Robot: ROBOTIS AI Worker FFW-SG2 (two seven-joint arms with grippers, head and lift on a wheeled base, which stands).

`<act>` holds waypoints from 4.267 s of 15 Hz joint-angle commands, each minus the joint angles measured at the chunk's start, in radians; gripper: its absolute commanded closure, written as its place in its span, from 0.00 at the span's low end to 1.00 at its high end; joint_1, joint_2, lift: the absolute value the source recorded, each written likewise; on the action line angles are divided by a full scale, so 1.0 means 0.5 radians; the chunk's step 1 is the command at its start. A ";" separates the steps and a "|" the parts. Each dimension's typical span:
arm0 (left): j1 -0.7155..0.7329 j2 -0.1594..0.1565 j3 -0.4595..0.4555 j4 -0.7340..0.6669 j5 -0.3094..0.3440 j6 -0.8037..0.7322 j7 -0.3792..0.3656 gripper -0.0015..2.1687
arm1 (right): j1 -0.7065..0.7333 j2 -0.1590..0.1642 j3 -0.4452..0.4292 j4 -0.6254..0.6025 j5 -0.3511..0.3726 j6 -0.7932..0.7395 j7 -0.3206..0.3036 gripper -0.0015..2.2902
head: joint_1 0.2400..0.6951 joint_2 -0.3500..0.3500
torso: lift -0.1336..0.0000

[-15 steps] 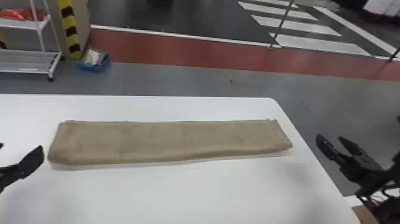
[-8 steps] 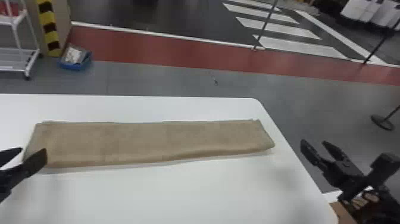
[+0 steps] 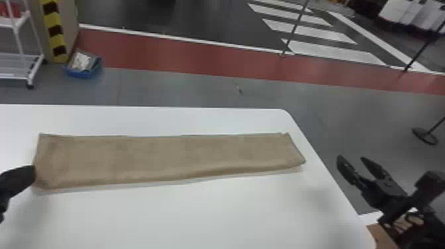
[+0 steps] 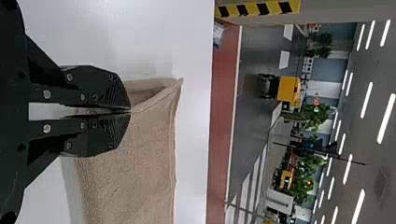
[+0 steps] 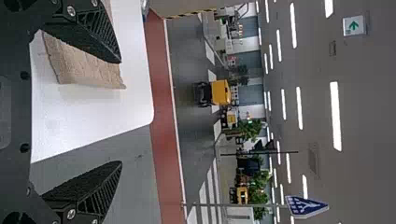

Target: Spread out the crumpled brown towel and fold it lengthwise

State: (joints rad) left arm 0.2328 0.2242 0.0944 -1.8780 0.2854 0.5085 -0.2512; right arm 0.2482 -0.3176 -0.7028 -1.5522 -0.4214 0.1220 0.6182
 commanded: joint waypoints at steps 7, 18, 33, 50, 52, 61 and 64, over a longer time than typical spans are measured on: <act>0.081 0.021 0.231 -0.054 0.003 0.025 -0.050 0.71 | -0.009 0.019 0.040 -0.037 0.011 0.012 0.000 0.06 | 1.00 0.04 | 0.07; -0.088 0.012 0.259 0.035 0.024 -0.165 -0.071 0.02 | -0.410 0.028 0.280 0.073 0.208 0.141 -0.046 0.06 | 1.00 0.18 | 0.07; -0.518 0.061 0.152 0.311 -0.092 0.467 -0.068 0.02 | -1.003 -0.261 0.464 0.705 0.732 0.540 0.764 0.06 | 1.00 0.28 | 0.07; -0.591 0.076 0.189 0.289 -0.095 0.773 -0.102 0.02 | -1.012 -0.356 0.455 0.849 0.782 0.503 0.871 0.10 | 1.00 0.24 | 0.07; -0.594 0.076 0.185 0.289 -0.101 0.773 -0.105 0.02 | -1.006 -0.353 0.455 0.849 0.785 0.491 0.862 0.10 | 1.00 0.25 | 0.07; -0.607 0.076 0.182 0.286 -0.101 0.779 -0.105 0.02 | -1.021 -0.362 0.455 0.889 0.785 0.454 0.853 0.10 | 1.00 0.24 | 0.07; -0.607 0.076 0.185 0.289 -0.107 0.779 -0.105 0.02 | -1.021 -0.362 0.455 0.889 0.788 0.454 0.853 0.10 | 1.00 0.24 | 0.07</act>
State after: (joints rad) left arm -0.0705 0.2622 0.1869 -1.7335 0.2332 0.8988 -0.3037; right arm -0.2622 -0.4985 -0.4753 -1.1075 -0.0280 0.3490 1.0446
